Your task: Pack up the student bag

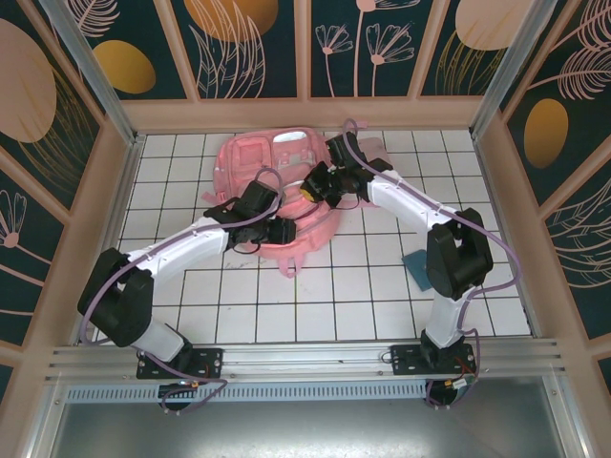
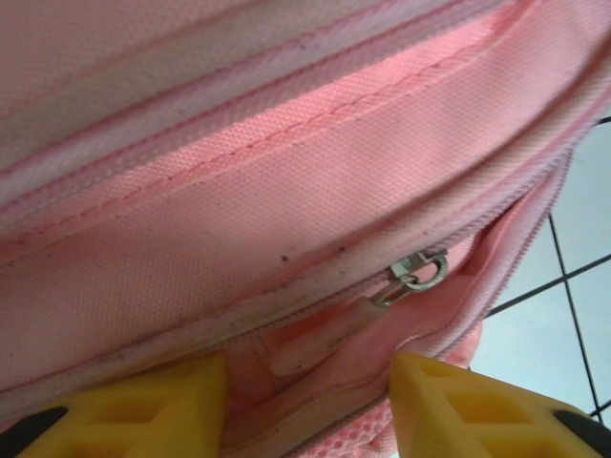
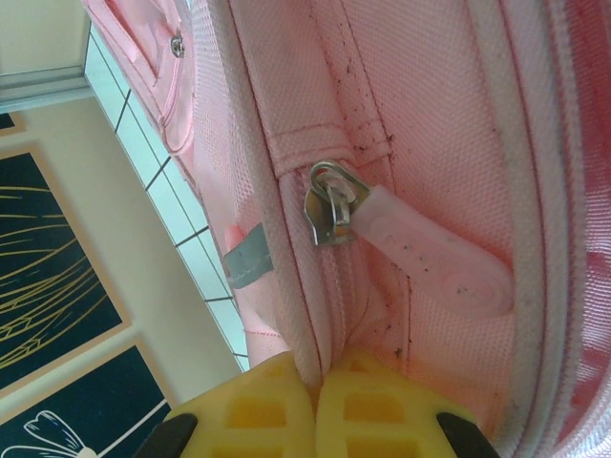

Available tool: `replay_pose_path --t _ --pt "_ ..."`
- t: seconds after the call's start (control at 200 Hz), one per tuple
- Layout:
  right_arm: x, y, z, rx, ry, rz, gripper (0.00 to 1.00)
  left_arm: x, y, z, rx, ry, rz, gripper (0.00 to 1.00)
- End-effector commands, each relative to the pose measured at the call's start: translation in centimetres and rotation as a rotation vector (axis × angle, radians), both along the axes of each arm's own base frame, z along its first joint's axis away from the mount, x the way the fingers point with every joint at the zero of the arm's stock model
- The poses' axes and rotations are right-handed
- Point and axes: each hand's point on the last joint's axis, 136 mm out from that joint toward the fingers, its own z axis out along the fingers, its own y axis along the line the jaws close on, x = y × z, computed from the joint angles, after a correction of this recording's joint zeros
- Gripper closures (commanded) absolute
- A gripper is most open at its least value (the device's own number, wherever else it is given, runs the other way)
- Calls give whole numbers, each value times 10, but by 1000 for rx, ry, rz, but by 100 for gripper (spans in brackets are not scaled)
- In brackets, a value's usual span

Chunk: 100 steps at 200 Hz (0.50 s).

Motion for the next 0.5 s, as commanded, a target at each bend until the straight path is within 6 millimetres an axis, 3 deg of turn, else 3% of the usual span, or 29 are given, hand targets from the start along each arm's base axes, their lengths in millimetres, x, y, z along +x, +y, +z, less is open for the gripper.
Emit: replay_pose_path --t 0.0,0.185,0.315,0.495 --pt "9 22 36 94 -95 46 100 10 2 -3 24 -4 62 49" --pt "7 24 36 93 -101 55 100 14 -25 3 -98 -12 -8 63" --pt "6 25 37 96 -105 60 100 19 -29 12 -125 -52 -16 65" --pt "5 27 35 95 -107 64 100 27 -27 17 -121 -101 2 78"
